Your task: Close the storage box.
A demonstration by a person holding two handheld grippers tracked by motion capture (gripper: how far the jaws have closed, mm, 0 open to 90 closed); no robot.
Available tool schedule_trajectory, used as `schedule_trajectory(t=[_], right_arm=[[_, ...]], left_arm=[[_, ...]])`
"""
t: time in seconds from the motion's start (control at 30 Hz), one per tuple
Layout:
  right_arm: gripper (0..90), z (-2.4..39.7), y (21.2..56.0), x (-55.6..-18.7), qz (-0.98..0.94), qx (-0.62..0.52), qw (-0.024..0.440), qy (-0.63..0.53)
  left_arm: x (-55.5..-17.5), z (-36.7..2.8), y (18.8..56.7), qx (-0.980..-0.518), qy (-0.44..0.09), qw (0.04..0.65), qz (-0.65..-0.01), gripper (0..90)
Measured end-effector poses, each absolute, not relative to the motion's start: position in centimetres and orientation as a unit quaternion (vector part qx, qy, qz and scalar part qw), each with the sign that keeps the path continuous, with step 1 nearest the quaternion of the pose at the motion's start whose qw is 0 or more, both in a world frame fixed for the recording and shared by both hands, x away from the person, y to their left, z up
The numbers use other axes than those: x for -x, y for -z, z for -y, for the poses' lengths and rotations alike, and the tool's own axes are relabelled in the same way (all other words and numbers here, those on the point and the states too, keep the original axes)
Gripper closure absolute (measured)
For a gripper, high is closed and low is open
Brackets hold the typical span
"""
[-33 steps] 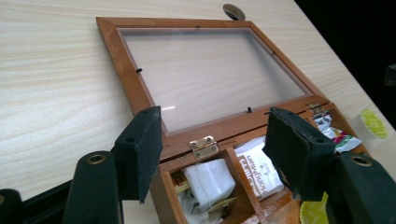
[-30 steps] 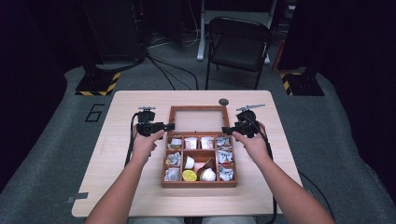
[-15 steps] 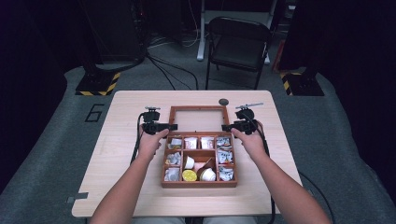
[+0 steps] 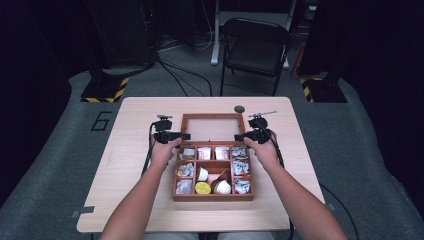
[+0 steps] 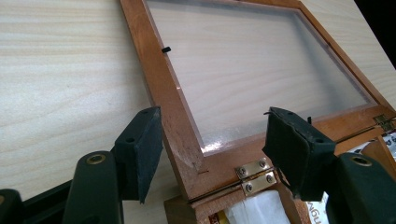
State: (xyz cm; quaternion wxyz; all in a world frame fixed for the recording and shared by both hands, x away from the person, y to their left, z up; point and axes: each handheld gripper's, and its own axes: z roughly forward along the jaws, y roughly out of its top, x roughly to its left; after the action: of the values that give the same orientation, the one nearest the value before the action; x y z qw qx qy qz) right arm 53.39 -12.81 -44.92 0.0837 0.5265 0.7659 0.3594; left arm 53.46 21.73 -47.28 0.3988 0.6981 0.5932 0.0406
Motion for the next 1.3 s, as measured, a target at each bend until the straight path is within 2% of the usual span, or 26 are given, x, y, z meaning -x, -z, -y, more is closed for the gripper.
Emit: schedule_trajectory(t=[1.3], right_arm=[[30.9,12.8,47.6,-55.5,-0.750,-0.565,0.052,-0.340]], left_arm=[[-54.7,-21.4,49.2,-0.695,-0.022,0.387,-0.605,35.0]])
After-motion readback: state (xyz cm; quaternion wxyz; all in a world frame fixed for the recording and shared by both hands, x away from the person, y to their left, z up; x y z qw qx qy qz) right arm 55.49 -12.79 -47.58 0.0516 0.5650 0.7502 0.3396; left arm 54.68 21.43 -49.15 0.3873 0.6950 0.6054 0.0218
